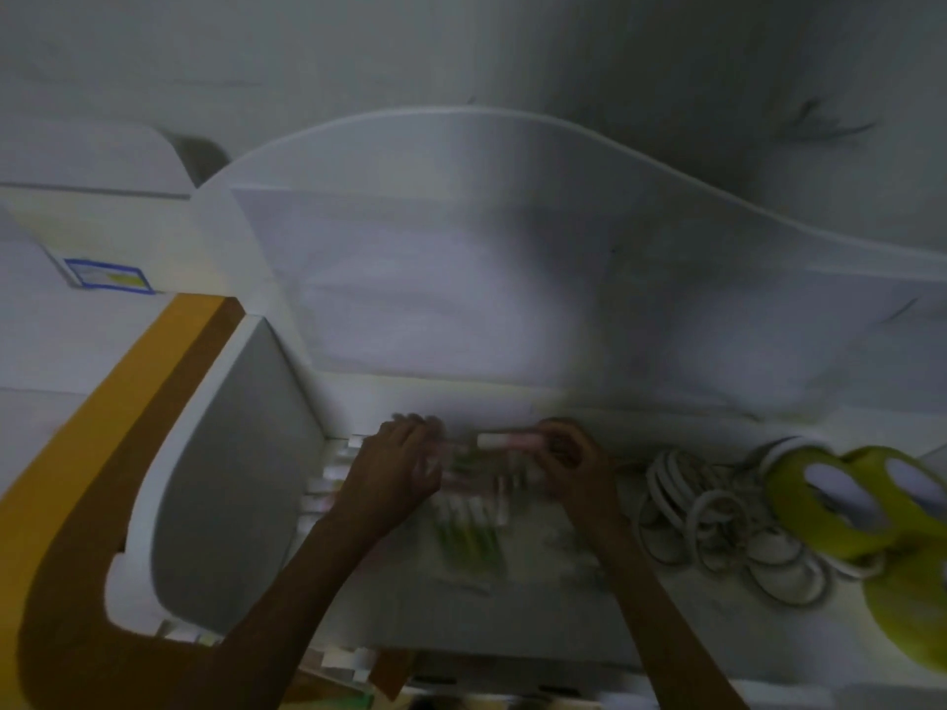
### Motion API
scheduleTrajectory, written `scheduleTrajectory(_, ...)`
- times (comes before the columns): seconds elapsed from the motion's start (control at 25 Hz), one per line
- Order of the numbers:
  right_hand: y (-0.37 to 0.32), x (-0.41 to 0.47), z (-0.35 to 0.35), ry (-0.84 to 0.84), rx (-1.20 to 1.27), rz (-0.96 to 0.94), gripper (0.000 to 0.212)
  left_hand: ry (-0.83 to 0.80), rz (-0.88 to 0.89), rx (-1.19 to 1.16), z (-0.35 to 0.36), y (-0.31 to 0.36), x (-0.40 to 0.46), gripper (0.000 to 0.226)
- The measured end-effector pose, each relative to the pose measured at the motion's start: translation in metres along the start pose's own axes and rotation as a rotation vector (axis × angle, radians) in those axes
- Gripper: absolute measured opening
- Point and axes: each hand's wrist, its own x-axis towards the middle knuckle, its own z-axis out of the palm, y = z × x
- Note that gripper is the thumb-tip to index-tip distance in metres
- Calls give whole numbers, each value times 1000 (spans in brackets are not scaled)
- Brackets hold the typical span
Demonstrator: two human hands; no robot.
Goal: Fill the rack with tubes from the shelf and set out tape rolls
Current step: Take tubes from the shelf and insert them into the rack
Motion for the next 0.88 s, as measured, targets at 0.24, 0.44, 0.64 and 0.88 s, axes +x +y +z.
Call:
scheduleTrajectory(0.24,-9,-20,-3,102,73,63,14,1,51,39,22,-16,9,34)
scheduleTrajectory(0.44,-16,-28,-6,160,57,17,15,106,124,13,30,-24,10,24)
scheduleTrajectory(0.64,-23,-32,-6,190,50,14,14,224,173,-135,18,-20,6,26)
scheduleTrajectory(0.88,-36,-34,4,246,142,21,21,272,155,-391,-15,0,8,14)
